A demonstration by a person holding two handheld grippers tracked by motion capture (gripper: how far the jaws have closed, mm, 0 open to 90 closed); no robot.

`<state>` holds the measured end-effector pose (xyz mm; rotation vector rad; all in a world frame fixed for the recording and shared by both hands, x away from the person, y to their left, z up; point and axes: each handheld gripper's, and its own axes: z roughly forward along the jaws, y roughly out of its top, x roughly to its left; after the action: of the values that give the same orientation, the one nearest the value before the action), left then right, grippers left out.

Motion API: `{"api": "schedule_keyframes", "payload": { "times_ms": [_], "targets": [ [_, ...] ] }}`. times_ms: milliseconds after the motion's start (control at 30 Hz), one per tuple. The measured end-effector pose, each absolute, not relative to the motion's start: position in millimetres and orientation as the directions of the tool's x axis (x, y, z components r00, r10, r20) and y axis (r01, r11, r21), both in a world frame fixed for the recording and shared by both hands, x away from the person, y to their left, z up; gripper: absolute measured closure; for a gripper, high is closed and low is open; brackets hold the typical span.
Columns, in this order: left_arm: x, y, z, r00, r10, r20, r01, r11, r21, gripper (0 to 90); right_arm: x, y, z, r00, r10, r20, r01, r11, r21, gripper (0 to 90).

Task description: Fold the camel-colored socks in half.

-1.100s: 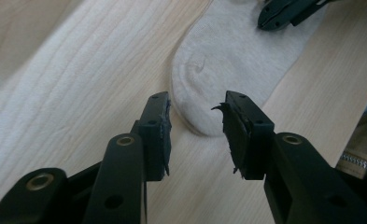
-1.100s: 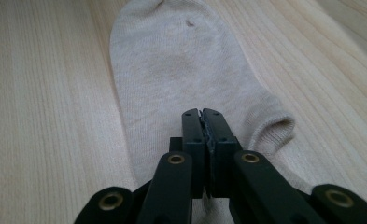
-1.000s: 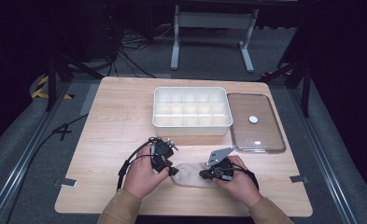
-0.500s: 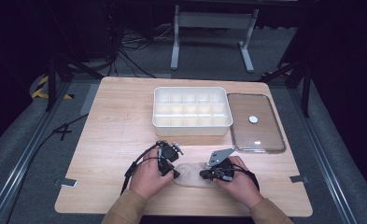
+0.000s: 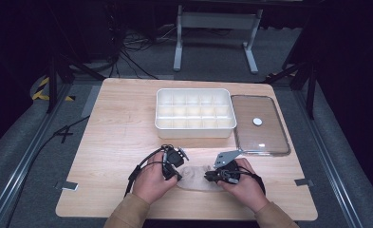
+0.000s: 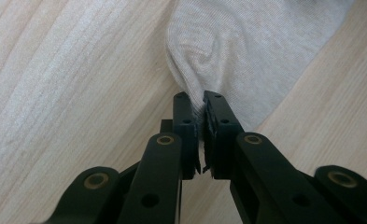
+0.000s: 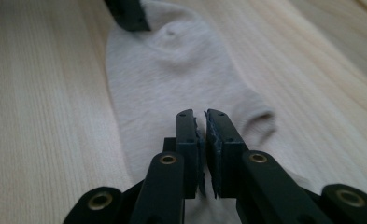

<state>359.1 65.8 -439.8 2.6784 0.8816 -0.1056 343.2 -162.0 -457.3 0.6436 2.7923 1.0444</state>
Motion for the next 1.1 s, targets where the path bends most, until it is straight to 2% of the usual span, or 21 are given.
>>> {"api": "schedule_keyframes", "payload": {
  "times_ms": [133, 200, 467, 600, 800, 1100],
  "targets": [
    [358.6, 70.4, -433.2, 0.793, 0.574, -0.204, 0.609, -0.747, 0.265, 84.4, 347.6, -174.6, -453.6, -0.855, 0.508, 0.104, 0.439, 0.603, 0.666, 85.4],
    [357.2, 71.5, -429.4, 0.79, 0.576, -0.211, 0.613, -0.747, 0.257, 84.3, 349.0, -177.8, -453.9, -0.844, 0.527, 0.101, 0.45, 0.593, 0.667, 85.6],
    [347.5, 71.1, -414.1, 0.795, 0.568, -0.214, 0.607, -0.752, 0.257, 84.2, 344.3, -160.2, -459.2, -0.879, 0.464, 0.115, 0.407, 0.6, 0.689, 85.1],
    [345.1, 73.2, -409.2, 0.795, 0.562, -0.227, 0.606, -0.748, 0.27, 84.2, 346.1, -154.2, -468.3, -0.886, 0.448, 0.122, 0.406, 0.623, 0.669, 86.1],
    [340.3, 76.4, -397.0, 0.8, 0.552, -0.235, 0.6, -0.723, 0.342, 83.9, 346.4, -146.6, -470.4, -0.896, 0.413, 0.161, 0.407, 0.621, 0.67, 85.7],
    [337.5, 65.1, -397.1, 0.824, 0.512, -0.243, 0.566, -0.731, 0.381, 83.9, 341.5, -133.1, -473.4, -0.911, 0.382, 0.153, 0.375, 0.617, 0.692, 84.8]
  ]
}}
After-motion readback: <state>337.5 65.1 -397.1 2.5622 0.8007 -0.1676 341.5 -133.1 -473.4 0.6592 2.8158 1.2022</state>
